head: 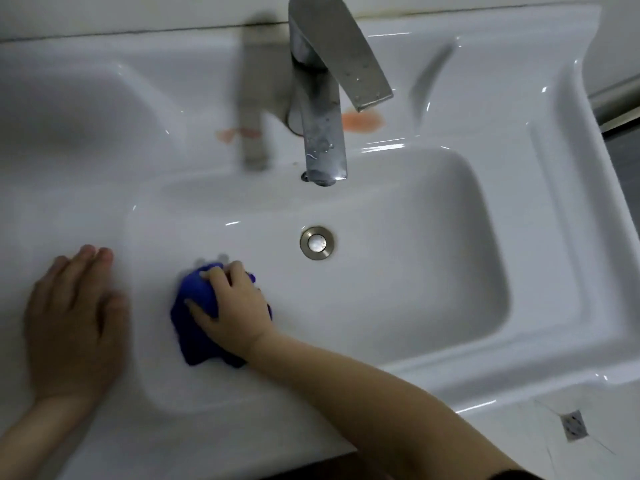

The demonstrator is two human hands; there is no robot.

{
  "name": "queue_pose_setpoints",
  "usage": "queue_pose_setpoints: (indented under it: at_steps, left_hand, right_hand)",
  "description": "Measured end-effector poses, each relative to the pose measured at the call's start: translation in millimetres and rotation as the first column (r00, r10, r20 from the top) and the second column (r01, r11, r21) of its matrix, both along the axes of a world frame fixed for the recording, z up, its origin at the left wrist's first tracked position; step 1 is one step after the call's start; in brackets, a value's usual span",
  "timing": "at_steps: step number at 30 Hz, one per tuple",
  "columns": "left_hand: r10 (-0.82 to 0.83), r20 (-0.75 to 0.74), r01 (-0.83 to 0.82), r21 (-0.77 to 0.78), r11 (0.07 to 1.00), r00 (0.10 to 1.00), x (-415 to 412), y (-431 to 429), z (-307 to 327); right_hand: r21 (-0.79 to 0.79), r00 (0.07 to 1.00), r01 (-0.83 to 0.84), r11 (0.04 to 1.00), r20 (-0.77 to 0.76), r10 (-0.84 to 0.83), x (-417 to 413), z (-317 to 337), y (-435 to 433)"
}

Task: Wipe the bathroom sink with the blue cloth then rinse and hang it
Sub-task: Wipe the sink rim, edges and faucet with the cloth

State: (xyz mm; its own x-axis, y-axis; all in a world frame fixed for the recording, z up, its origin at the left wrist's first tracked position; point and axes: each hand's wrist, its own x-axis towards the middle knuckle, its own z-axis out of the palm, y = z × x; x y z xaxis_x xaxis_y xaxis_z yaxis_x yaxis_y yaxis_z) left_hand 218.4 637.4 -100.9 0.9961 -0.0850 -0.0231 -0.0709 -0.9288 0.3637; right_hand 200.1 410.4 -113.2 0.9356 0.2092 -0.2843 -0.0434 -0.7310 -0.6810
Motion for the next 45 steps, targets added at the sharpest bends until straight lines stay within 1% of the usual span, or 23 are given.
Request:
queue_pose_setpoints:
  at_steps: [3,6,7,10,13,16,18,20,24,27,28,30,31,32,33,35,36,38,39,40,41,43,45]
  left_hand:
    - [-0.005,0.096,-0.004,0.091,0.996,0.995,-2.3,-11.0,15.1]
    - [0.007,0.129,-0.020,0.099,0.995,0.992,-2.8,-13.0,21.4]
    - [0.008,0.127,-0.020,0.092,0.996,0.992,-3.9,-12.4,20.7]
    - [0.001,0.124,-0.013,0.096,0.995,0.992,-4.0,-11.5,19.8]
    - [0.002,0.137,-0.016,0.100,0.995,0.991,-3.1,-11.4,18.9]
    - [0.009,0.134,-0.024,0.110,0.994,0.991,-4.0,-10.6,17.0]
    - [0.015,0.134,-0.030,0.110,0.993,0.991,-4.3,-12.5,18.0]
    - [0.009,0.151,-0.026,0.109,0.994,0.988,-3.1,-13.1,18.6]
    - [0.012,0.165,-0.029,0.102,0.994,0.986,-5.3,-13.9,19.2]
    - [0.013,0.139,-0.026,0.093,0.995,0.990,-4.5,-16.5,23.2]
    - [0.013,0.127,-0.024,0.091,0.996,0.992,-3.5,-18.4,27.5]
    - [0.019,0.105,-0.028,0.088,0.996,0.994,-5.2,-22.4,35.0]
    - [0.040,0.087,-0.046,0.072,0.996,0.995,-6.5,-25.5,39.4]
    - [0.062,0.075,-0.066,0.047,0.997,0.995,-4.9,-28.4,45.4]
    - [0.077,0.079,-0.079,0.015,0.997,0.994,0.2,-30.5,52.0]
    - [0.074,0.120,-0.067,-0.064,0.996,0.990,17.5,-31.7,63.7]
    - [0.049,0.144,-0.036,-0.091,0.995,0.988,27.8,-32.1,67.6]
    - [-0.021,0.181,0.039,-0.096,0.995,0.983,50.4,-32.0,70.3]
    - [-0.050,0.196,0.066,-0.075,0.995,0.979,62.5,-31.9,68.5]
    - [-0.076,0.204,0.084,-0.029,0.996,0.976,73.2,-31.3,64.5]
    - [-0.102,0.204,0.097,0.035,0.995,0.974,81.3,-30.4,59.1]
    - [-0.156,0.211,0.127,0.143,0.982,0.965,89.3,-25.5,44.8]
    - [-0.184,0.254,0.145,0.165,0.976,0.950,92.9,-17.6,29.8]
  right_hand:
    - [-0.108,0.988,0.036,0.994,0.154,-0.019,58.1,-18.1,-23.4]
    - [-0.311,0.936,-0.141,0.940,0.268,0.229,91.6,-25.2,-93.7]
    - [-0.361,0.931,-0.145,0.921,0.265,0.250,89.3,-27.0,-117.6]
    - [-0.482,0.977,0.021,0.876,0.197,0.085,72.6,-24.9,-184.8]
    - [-0.632,0.977,0.160,0.758,0.212,-0.030,69.3,-11.3,-240.0]
    - [-0.762,0.979,0.178,0.623,0.198,-0.038,64.6,7.4,-265.5]
    - [-0.817,0.984,0.175,0.550,0.122,-0.132,40.9,13.3,-257.1]
    - [-0.819,0.975,0.083,0.568,-0.050,-0.214,4.0,18.1,-233.1]
    - [-0.589,0.871,-0.002,0.808,-0.398,-0.289,-26.6,38.0,-198.8]
    - [-0.268,0.778,0.044,0.963,-0.595,-0.201,-16.6,66.7,-171.2]
    - [-0.121,0.738,0.048,0.991,-0.664,-0.117,-13.0,77.6,-156.0]
    - [0.144,0.602,0.060,0.988,-0.795,0.079,-6.6,96.6,-122.4]
    - [0.227,0.561,0.070,0.971,-0.814,0.150,-2.3,104.2,-109.6]
    - [0.302,0.558,0.126,0.945,-0.809,0.184,5.9,110.5,-99.3]
    - [0.352,0.587,0.242,0.904,-0.795,0.153,17.1,115.8,-92.6]
    - [0.436,0.651,0.535,0.723,-0.759,-0.024,40.9,127.3,-81.8]
    - [0.503,0.707,0.607,0.616,-0.695,-0.129,54.0,130.1,-76.4]
    - [0.644,0.800,0.600,0.475,-0.477,-0.363,77.6,134.7,-63.1]
    - [0.682,0.816,0.557,0.475,-0.341,-0.468,88.3,134.6,-55.0]
    - [0.666,0.809,0.524,0.531,-0.194,-0.556,98.9,133.7,-47.4]
    - [0.593,0.791,0.511,0.622,-0.041,-0.611,110.2,129.7,-41.7]
    - [0.282,0.744,0.555,0.783,0.252,-0.618,136.9,114.7,-38.1]
    - [-0.067,0.744,0.611,0.788,0.389,-0.544,164.2,91.6,-42.7]
